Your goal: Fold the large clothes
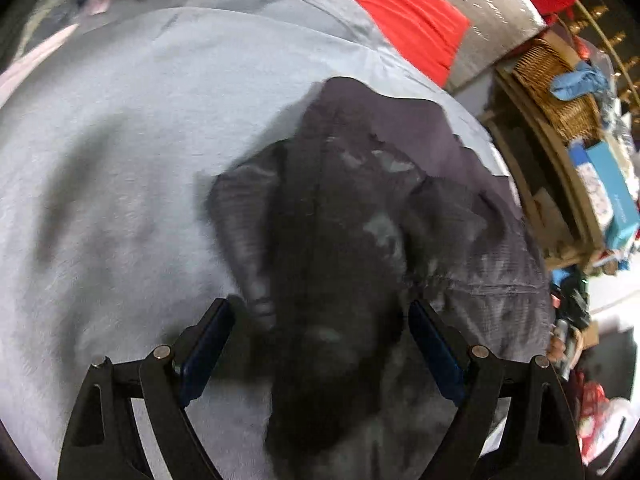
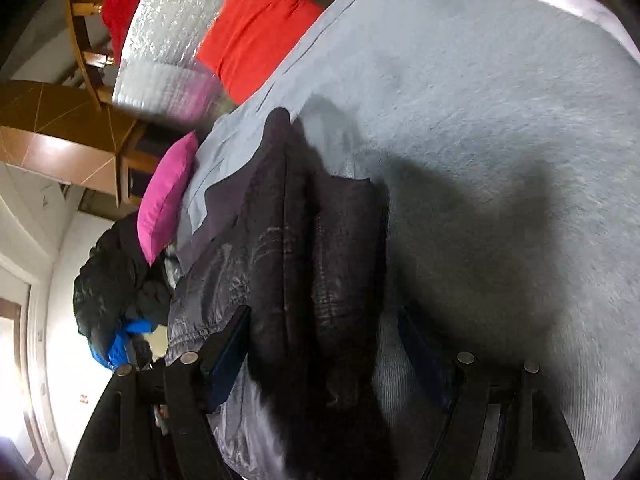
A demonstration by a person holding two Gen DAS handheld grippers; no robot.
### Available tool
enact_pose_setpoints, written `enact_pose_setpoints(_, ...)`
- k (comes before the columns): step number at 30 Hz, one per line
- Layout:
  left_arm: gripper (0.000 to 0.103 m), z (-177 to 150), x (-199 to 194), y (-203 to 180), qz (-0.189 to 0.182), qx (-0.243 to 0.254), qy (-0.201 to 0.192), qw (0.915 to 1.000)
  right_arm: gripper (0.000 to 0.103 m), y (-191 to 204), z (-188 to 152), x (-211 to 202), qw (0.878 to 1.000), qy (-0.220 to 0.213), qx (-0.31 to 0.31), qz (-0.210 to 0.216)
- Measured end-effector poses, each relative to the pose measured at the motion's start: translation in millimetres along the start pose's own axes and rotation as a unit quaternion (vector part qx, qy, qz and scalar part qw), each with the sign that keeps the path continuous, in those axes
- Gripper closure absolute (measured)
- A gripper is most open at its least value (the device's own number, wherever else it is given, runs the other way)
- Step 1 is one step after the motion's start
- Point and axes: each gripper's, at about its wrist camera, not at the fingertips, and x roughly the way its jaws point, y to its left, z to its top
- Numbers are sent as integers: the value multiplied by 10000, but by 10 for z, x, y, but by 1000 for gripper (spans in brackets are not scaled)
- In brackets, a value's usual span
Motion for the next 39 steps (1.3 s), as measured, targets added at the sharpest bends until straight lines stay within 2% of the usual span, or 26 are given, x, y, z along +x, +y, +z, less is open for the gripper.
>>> enact_pose_setpoints(1,14,8,43,-23,-127,55,125,9998,24,-5,16,22,9999,56,-16,82)
enact_pose_setpoints(5,9,57,129,-120,-116,367,306,9988,24,-4,81,157,9987,270,-49,438)
enact_pose_setpoints(10,9,165,165,-77,-571,60,398,9976,23,145,83,373,9959,574,-288,633)
enact_pose_setpoints(11,10,185,165,-86,-528,32,376,9979,23,178,74,404,9958,590,-332,612)
enact_pose_setpoints(13,20,214,203,-129,-201,31,397,9990,23,230,68,451,9960,587,-389,556)
enact_pose_setpoints(15,27,215,240,-254,341,200,376,9985,23,281,56,484,9971,522,-389,392)
enact_pose_setpoints(16,29,226,258,-322,463,252,363,9979,23,309,44,489,9974,486,-435,312)
enact_pose_setpoints(19,40,235,297,-512,951,408,248,9943,26,495,0,554,9967,345,-710,-192)
enact_pose_setpoints(22,52,241,334,-629,1232,377,139,9916,37,690,-69,611,9917,166,-1037,-744)
enact_pose_setpoints(26,70,300,263,-705,1275,282,-57,9914,58,907,-146,581,9844,-180,-1261,-1211)
enact_pose_setpoints(29,76,262,136,-696,1224,203,-222,9920,68,1027,-186,512,9818,-424,-1338,-1283)
enact_pose_setpoints(33,79,283,17,-750,1254,229,-447,9908,72,1227,-227,405,9778,-712,-1565,-1196)
enact_pose_setpoints(36,79,259,16,-708,1304,278,-451,9900,73,1263,-272,414,9740,-683,-1712,-1314)
enact_pose_setpoints(39,79,209,32,-632,1277,222,-367,9909,73,1179,-252,432,9781,-594,-1556,-1244)
